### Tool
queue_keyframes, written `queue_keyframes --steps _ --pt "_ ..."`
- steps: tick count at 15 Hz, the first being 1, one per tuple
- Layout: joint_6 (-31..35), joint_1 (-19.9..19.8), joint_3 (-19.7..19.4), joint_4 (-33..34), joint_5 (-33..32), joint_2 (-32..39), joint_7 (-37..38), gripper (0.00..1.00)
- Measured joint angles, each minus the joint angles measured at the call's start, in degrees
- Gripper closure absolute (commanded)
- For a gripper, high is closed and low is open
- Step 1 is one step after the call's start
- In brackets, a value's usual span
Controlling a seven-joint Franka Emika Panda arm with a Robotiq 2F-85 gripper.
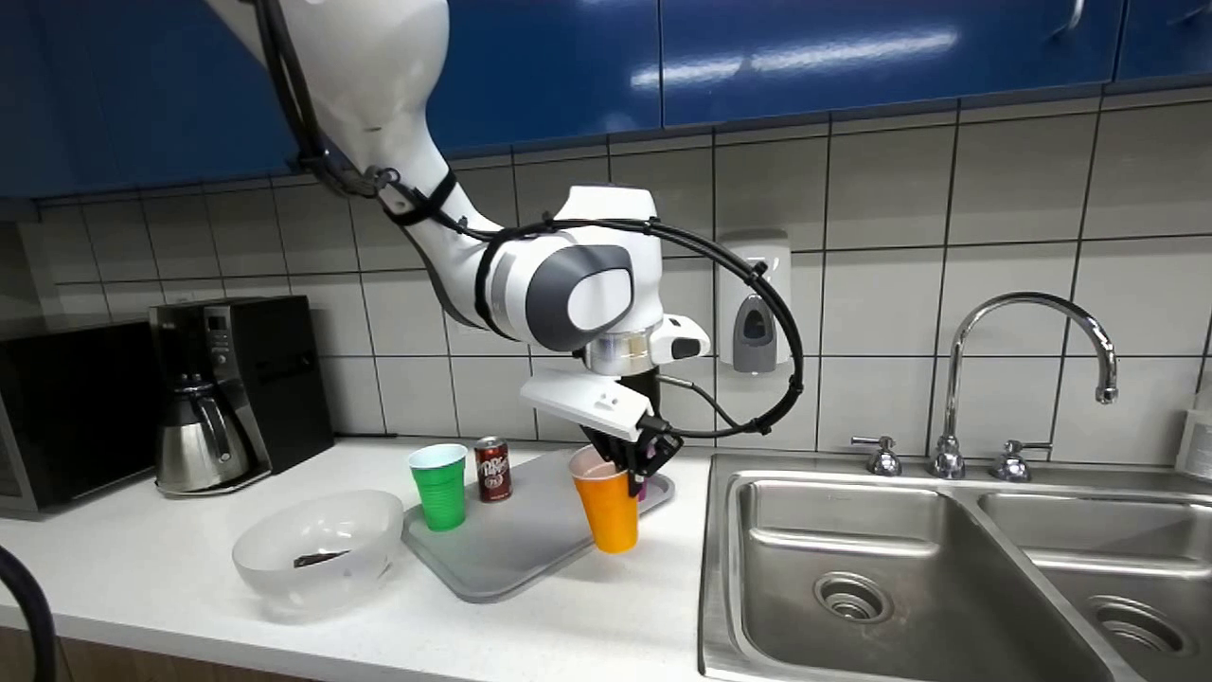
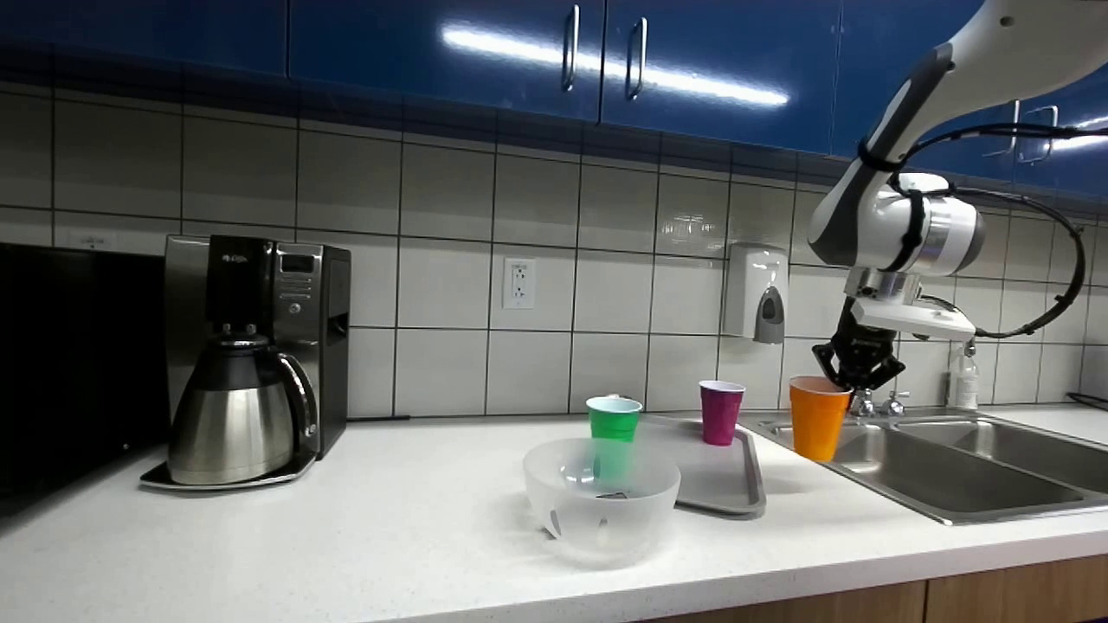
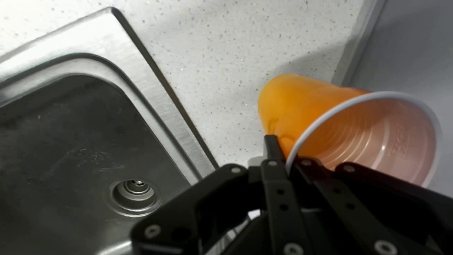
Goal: Remove the cups from the tray.
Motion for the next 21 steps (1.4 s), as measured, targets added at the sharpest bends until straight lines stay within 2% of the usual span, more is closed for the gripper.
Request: queue_keyframes --steps 15,16,17,18,21 --pt "0.0 -2.06 -1.23 -2.32 2.58 2.48 -3.23 0.99" --pt "0.0 -2.06 -1.23 -2.48 2.58 2.51 -3.24 0.9" --pt "0.0 -2.06 -1.23 -2.65 2.58 2.53 -3.24 0.71" --pt "0.0 -2.06 -1.23 -2.82 2.58 2.53 -3.25 0.67" --pt "0.0 -2.06 -1.23 -3.25 2.58 2.53 -3.25 0.43"
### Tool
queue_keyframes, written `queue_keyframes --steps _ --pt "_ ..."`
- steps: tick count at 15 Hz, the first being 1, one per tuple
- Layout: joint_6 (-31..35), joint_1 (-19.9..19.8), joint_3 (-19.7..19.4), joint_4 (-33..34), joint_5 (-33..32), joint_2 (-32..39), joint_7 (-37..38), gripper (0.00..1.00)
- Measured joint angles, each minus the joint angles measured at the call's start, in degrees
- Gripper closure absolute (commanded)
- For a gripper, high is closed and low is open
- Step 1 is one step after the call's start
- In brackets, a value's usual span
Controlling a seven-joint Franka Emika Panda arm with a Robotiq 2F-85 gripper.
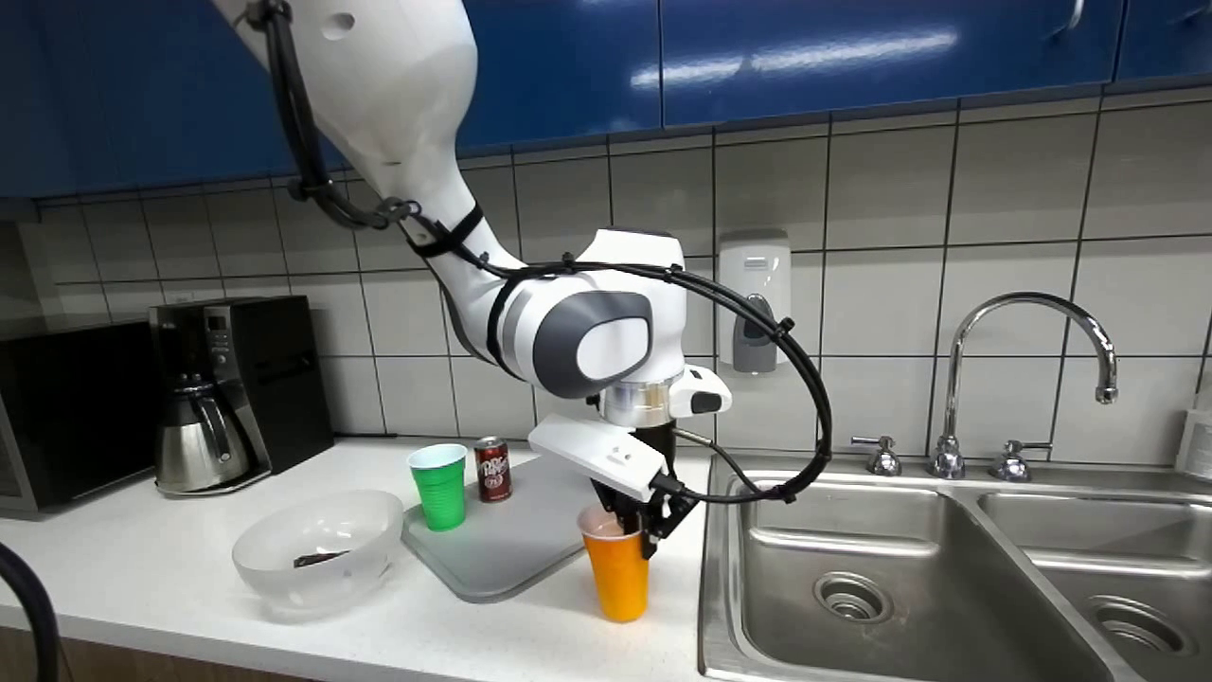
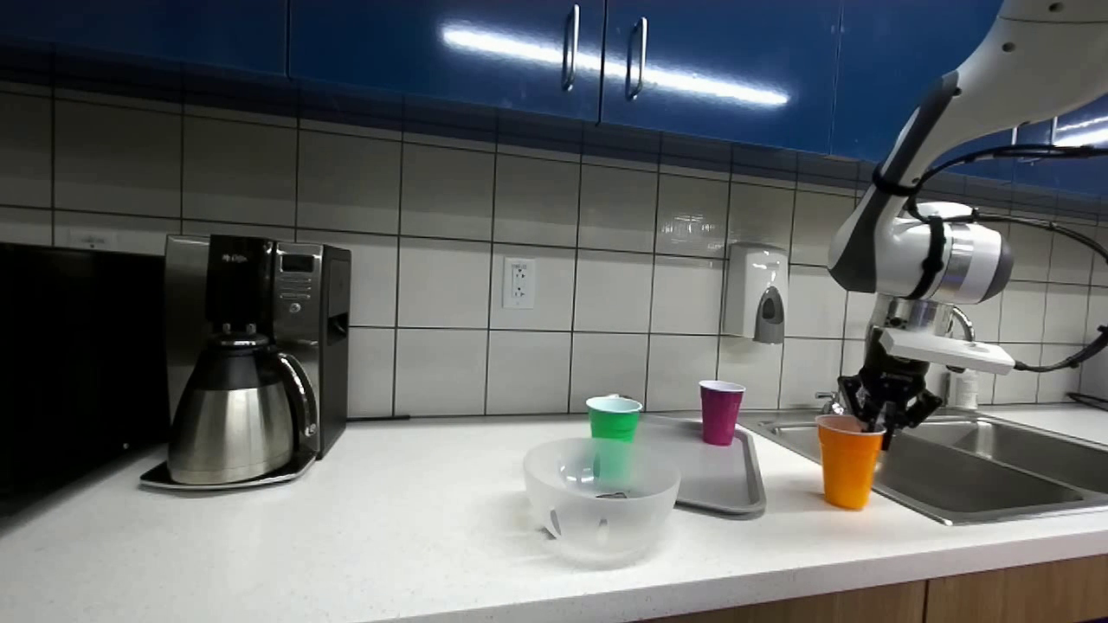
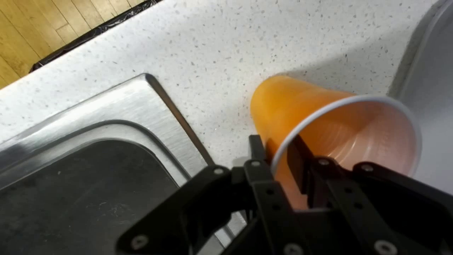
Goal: Remove the cups from the tray.
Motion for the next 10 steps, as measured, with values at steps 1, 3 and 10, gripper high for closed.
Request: queue_keyframes --steps 1,3,10 --pt "0.0 0.0 0.0 -0.08 0.0 0.0 0.0 0.37" --pt "0.0 0.0 0.0 -0.12 0.0 0.0 0.0 0.21" --pt "0.54 0.0 0.0 -0.09 -0.03 -0.6 0.0 0.0"
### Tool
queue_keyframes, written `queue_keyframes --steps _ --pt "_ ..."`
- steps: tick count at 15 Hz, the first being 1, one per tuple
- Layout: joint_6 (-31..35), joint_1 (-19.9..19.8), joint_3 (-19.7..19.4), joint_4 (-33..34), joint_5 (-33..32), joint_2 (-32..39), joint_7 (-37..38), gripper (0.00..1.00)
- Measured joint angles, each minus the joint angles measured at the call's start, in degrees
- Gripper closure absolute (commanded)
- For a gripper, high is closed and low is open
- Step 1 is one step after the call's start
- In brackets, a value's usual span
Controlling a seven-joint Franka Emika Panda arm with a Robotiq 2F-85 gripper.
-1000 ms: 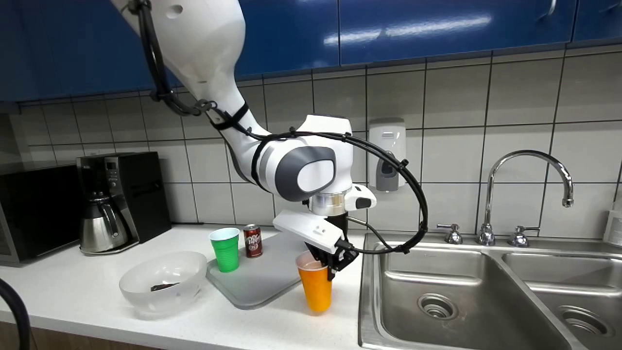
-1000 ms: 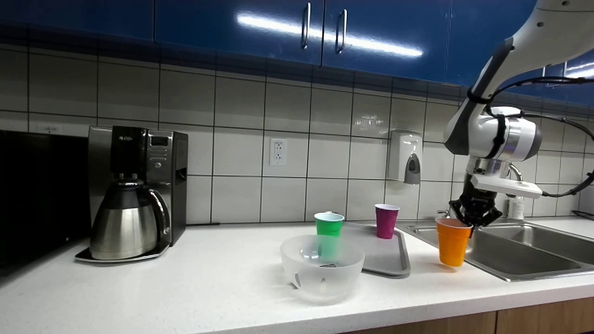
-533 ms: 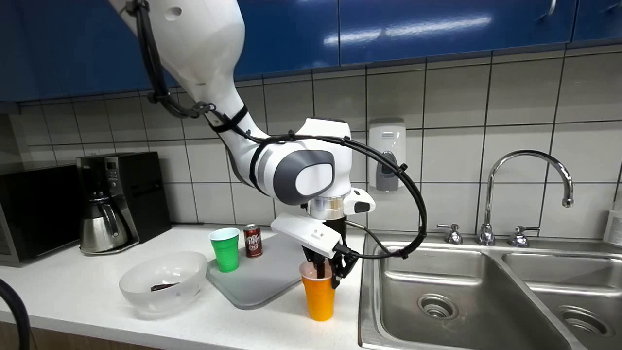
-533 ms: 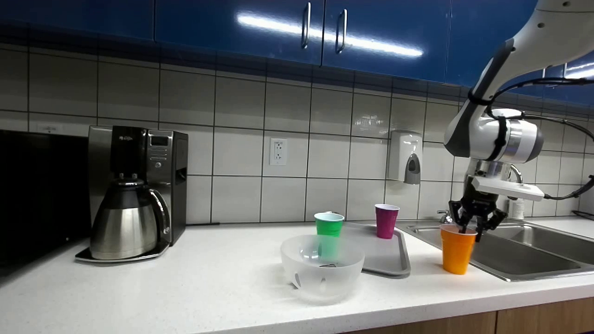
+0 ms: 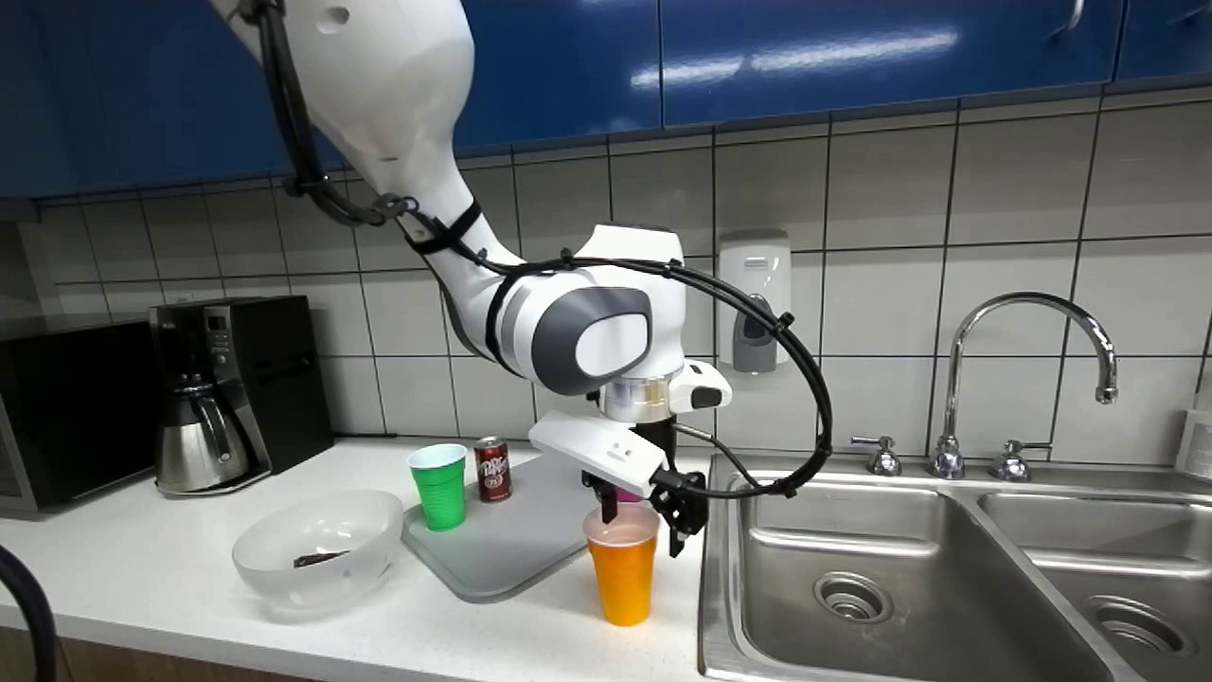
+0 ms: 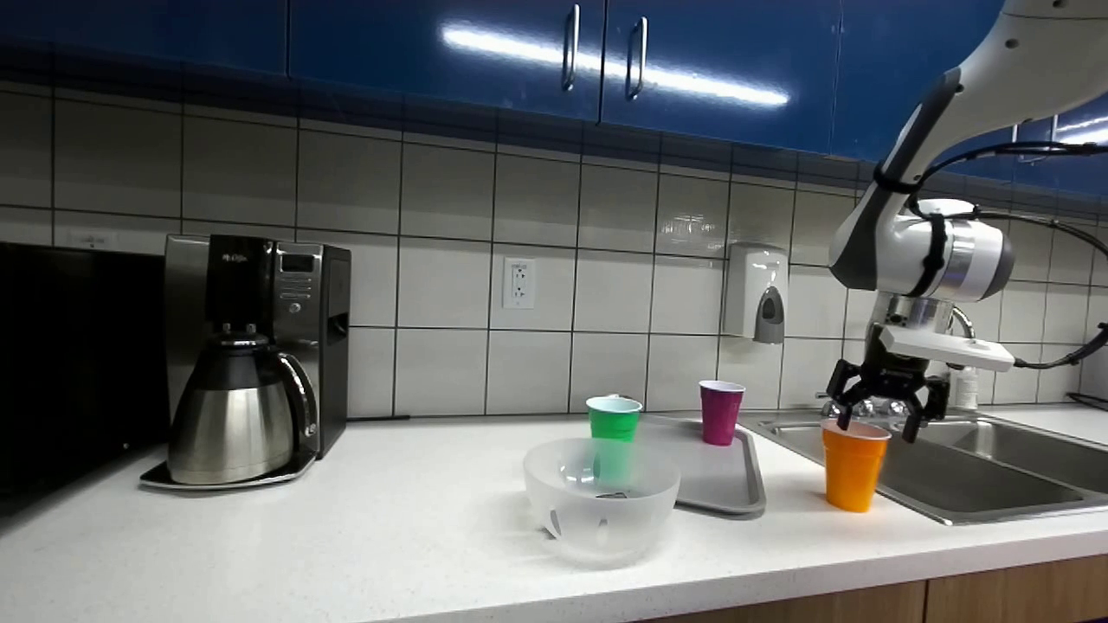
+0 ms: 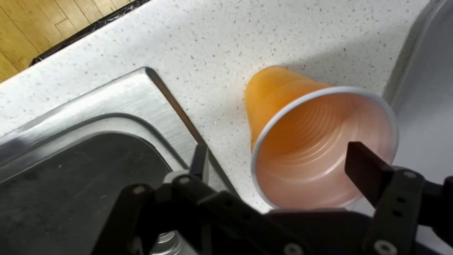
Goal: Remove the cups from the tray.
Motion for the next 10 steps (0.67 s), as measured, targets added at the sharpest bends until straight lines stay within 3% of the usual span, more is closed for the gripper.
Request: queue_keyframes --steps 10 --pt "1.22 0.14 0.01 0.06 -0.49 -5.14 0.55 0.0"
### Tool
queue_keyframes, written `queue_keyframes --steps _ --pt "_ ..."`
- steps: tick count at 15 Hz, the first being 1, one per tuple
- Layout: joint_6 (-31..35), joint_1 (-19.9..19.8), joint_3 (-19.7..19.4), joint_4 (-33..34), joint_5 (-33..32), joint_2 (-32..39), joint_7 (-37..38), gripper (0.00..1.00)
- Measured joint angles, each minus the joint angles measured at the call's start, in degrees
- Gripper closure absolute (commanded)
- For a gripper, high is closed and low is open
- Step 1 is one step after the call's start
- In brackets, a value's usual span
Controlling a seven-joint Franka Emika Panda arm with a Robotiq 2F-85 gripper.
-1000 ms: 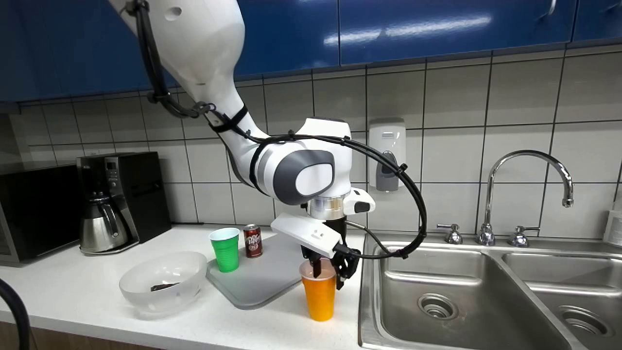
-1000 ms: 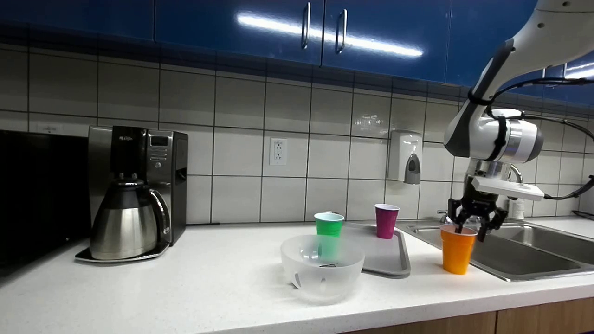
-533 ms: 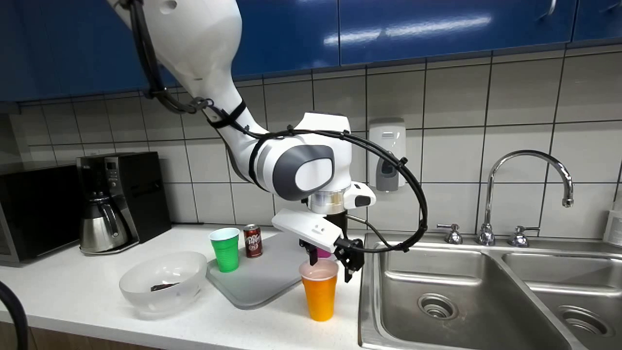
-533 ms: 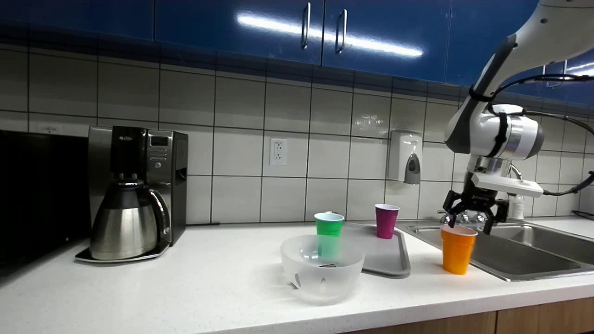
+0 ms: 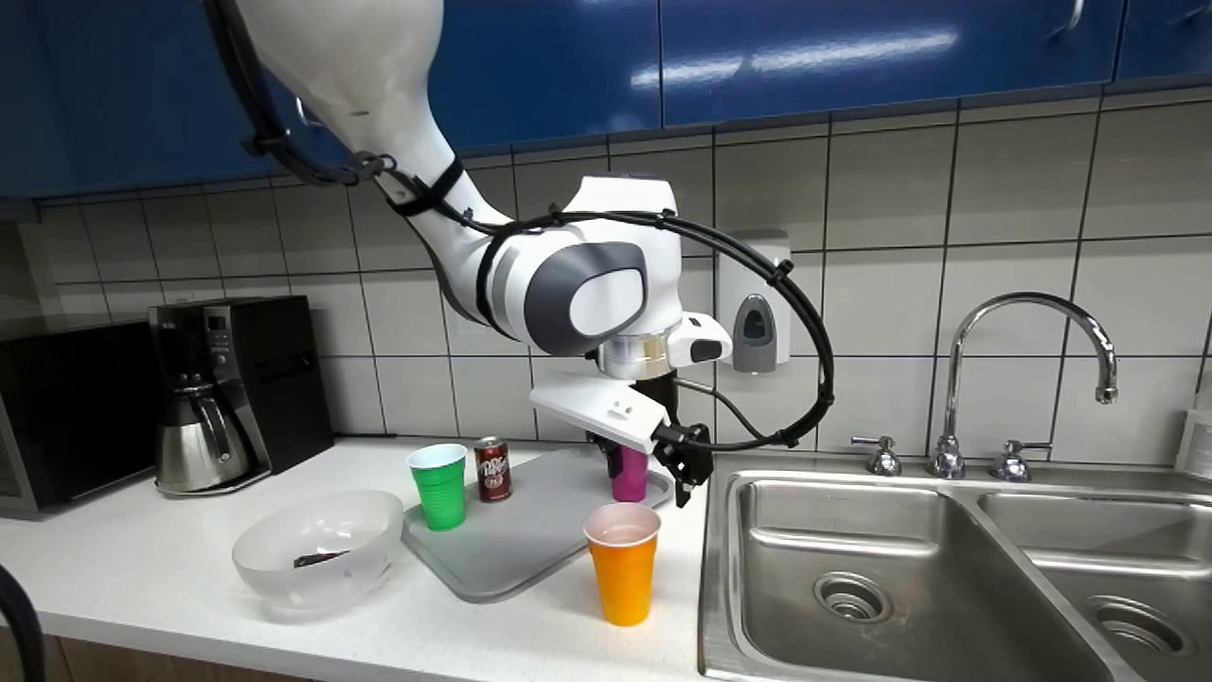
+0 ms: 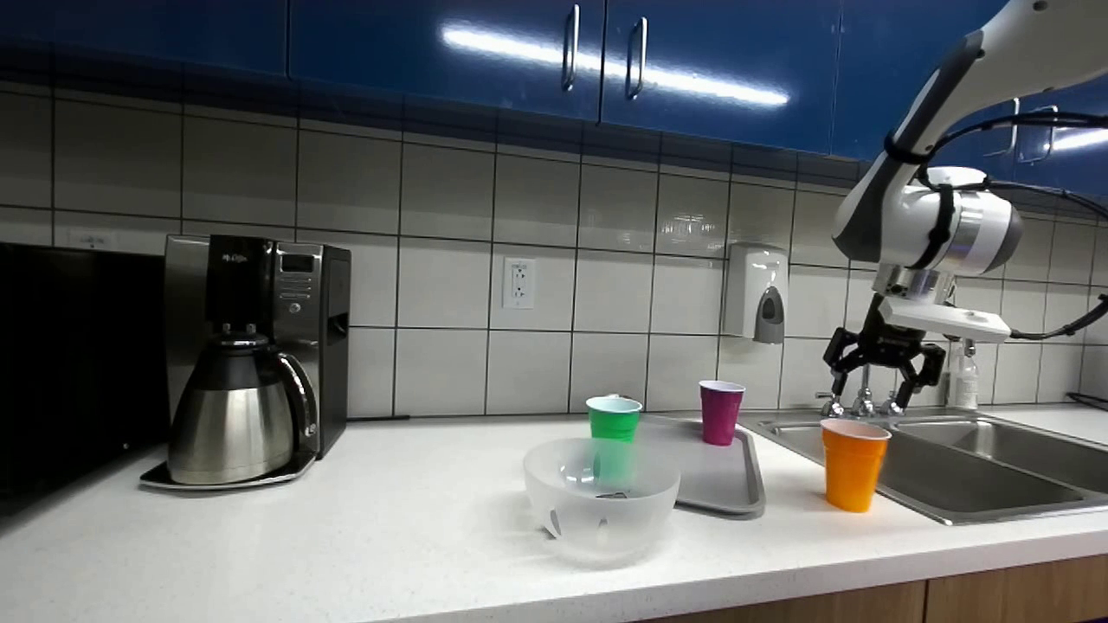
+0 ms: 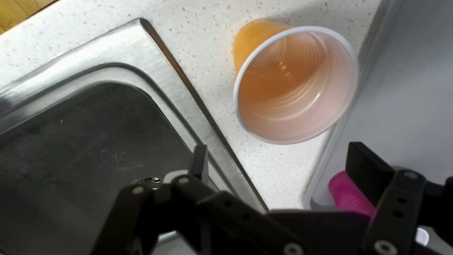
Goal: Remove the cups from the tray.
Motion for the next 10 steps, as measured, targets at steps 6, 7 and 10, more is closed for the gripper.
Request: queue_keyframes --steps 6,7,10 --pt "0.56 0.96 0.31 1.16 -0.17 -1.51 1.82 0.0" --pt "0.68 1.26 0.36 1.54 -0.17 -1.48 1.85 0.0" --pt "0.9 2.25 0.61 3.16 0.22 -0.8 1.85 0.0"
